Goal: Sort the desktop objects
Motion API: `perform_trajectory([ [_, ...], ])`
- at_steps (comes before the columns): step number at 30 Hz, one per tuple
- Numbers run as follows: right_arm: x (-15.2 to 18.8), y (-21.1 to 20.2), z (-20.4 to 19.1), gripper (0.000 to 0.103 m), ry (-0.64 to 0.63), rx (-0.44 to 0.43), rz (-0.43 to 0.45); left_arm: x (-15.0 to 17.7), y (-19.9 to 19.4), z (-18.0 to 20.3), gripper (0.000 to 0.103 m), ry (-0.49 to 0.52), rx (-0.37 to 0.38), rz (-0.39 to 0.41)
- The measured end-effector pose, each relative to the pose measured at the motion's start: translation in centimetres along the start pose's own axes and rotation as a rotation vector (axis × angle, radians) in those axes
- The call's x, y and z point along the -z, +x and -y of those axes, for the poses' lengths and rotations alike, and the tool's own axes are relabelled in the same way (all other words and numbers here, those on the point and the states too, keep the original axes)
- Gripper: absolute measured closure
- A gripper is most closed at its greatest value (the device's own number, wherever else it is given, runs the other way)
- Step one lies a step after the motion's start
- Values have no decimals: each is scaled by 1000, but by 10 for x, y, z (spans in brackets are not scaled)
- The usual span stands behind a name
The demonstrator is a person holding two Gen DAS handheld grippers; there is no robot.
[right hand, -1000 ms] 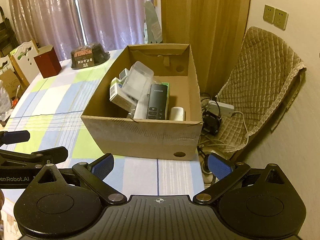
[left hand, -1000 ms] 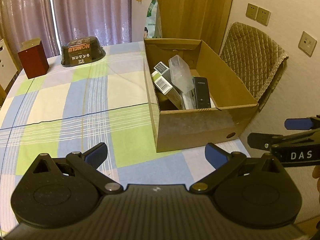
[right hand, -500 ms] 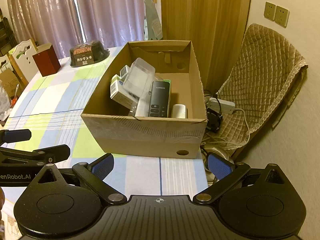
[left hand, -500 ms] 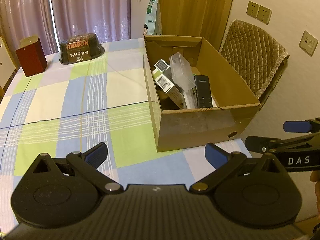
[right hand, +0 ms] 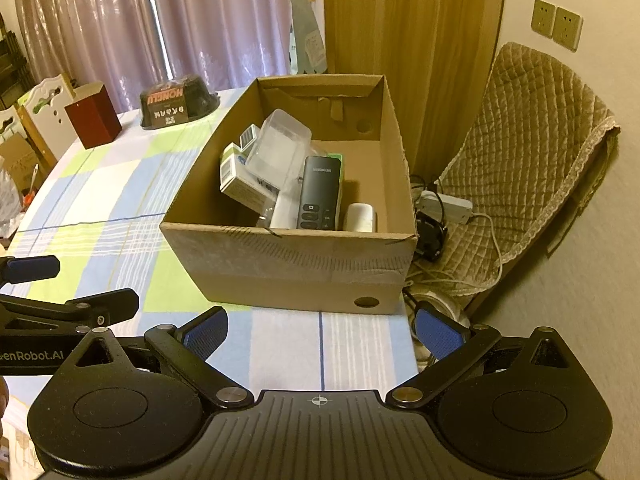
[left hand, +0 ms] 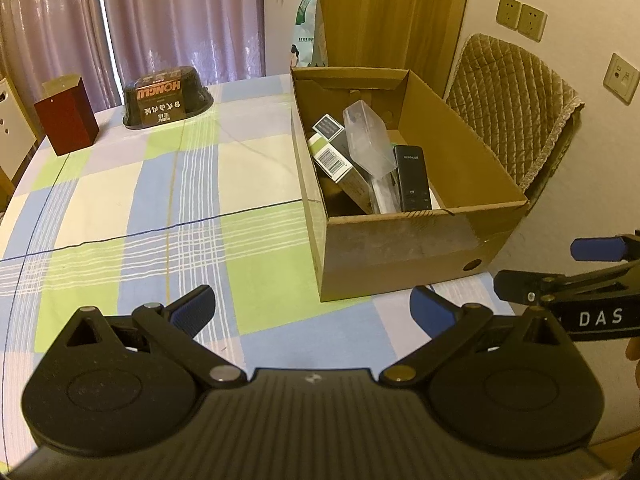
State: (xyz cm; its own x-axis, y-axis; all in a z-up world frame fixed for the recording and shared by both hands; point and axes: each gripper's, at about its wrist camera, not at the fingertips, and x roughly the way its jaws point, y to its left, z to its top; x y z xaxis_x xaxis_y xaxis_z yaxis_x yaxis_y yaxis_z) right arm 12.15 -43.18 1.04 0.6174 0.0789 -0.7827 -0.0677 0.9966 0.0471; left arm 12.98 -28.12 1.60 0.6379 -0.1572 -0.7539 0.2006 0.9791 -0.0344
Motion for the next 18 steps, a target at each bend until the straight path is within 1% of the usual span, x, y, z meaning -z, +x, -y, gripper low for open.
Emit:
perform_trajectory([
  [18, -1, 5, -2, 1, 5, 6, -23, 0, 1, -1, 1, -5, -2, -12],
])
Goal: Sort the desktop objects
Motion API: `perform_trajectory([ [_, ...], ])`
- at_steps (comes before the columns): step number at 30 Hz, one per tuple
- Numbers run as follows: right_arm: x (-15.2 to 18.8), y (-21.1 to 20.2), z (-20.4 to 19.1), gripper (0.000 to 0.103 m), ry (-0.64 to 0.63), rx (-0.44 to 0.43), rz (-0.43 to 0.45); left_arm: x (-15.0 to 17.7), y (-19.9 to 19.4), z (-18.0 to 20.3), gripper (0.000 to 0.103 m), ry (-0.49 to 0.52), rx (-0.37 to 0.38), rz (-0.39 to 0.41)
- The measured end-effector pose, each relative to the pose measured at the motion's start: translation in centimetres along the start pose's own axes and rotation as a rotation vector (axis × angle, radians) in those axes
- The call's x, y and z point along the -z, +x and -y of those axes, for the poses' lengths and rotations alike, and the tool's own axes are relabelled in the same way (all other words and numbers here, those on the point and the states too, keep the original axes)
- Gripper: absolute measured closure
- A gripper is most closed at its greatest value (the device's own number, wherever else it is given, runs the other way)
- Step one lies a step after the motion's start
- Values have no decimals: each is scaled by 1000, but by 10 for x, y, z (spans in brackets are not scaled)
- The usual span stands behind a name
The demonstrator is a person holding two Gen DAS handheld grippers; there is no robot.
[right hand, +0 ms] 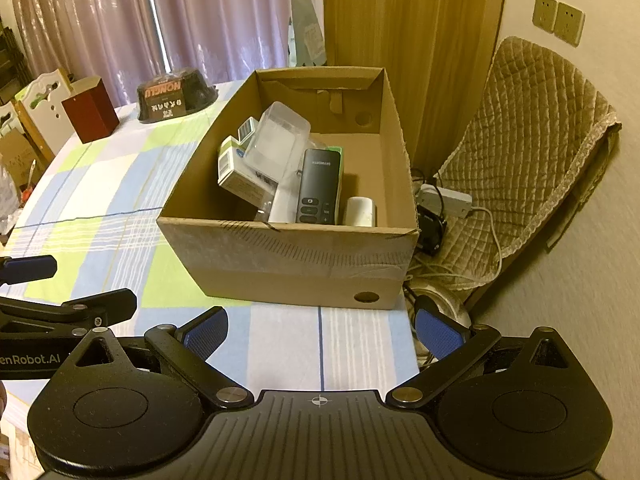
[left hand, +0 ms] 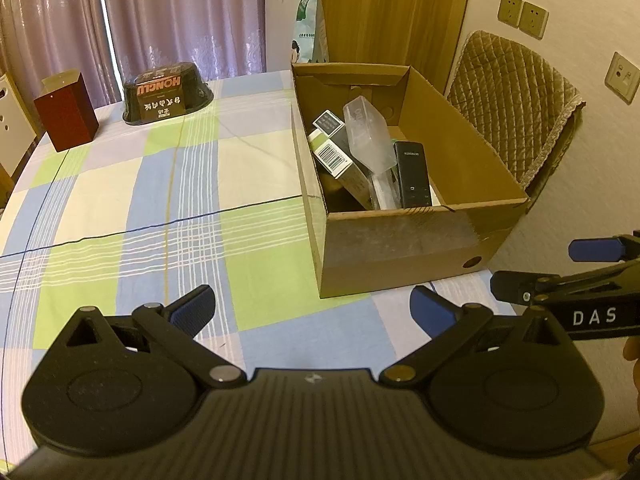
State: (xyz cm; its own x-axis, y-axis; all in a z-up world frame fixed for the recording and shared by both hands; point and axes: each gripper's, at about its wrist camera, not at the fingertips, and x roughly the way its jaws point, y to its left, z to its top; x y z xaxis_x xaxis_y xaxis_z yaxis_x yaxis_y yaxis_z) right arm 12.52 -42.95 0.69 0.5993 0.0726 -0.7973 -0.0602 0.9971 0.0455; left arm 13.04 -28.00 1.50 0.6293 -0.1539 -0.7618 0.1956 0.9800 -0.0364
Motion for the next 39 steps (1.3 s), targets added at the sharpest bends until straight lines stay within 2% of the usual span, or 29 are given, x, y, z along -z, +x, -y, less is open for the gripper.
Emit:
perform_trajectory([
  [39, -3, 11, 4, 1, 4, -15, -23, -1, 16, -2, 1, -4, -14, -34],
])
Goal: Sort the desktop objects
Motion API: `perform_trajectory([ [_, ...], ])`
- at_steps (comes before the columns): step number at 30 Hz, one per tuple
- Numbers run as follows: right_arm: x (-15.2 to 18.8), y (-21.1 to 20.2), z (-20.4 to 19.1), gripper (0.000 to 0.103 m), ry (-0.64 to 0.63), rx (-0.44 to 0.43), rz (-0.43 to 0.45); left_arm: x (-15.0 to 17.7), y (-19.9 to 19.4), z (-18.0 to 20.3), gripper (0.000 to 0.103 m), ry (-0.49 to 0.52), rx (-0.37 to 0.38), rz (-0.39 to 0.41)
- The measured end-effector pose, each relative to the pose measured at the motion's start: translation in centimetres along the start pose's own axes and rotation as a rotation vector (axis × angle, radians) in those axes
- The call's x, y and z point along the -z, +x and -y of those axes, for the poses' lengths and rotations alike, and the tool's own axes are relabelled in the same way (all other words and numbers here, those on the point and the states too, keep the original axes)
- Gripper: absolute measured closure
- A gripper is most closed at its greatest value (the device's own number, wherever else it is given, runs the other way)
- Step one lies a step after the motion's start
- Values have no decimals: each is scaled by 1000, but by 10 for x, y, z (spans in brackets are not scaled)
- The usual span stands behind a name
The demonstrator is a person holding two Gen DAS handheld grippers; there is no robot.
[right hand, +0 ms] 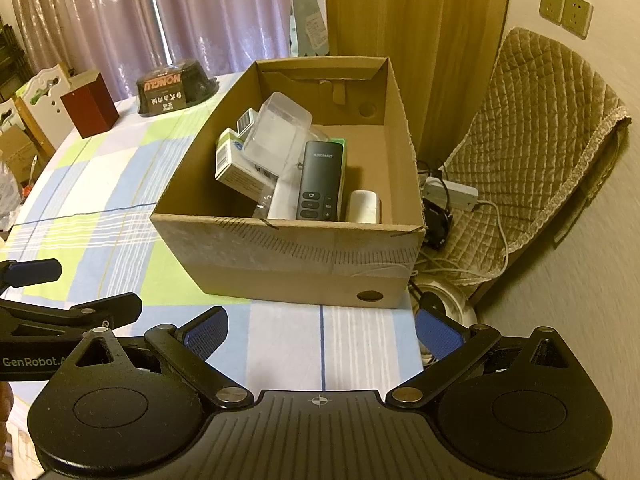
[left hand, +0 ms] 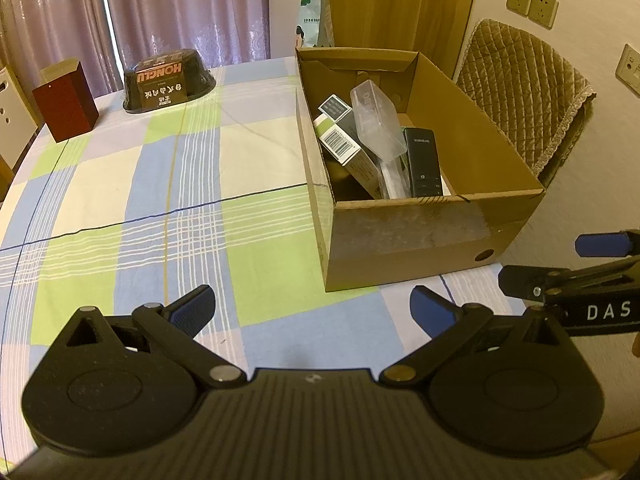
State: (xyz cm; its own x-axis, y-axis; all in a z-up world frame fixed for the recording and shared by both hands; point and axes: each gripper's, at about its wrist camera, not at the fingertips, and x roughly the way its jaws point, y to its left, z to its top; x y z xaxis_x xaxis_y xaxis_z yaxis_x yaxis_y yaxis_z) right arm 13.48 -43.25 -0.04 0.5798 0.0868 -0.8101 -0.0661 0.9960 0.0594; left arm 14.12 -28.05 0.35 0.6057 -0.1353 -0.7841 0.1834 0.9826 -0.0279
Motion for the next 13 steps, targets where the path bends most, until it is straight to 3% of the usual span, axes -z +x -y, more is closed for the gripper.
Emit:
perform_trajectory([
  [13, 1, -2, -2, 1, -3, 1, 3, 3, -2, -2, 1, -11, 9, 6],
])
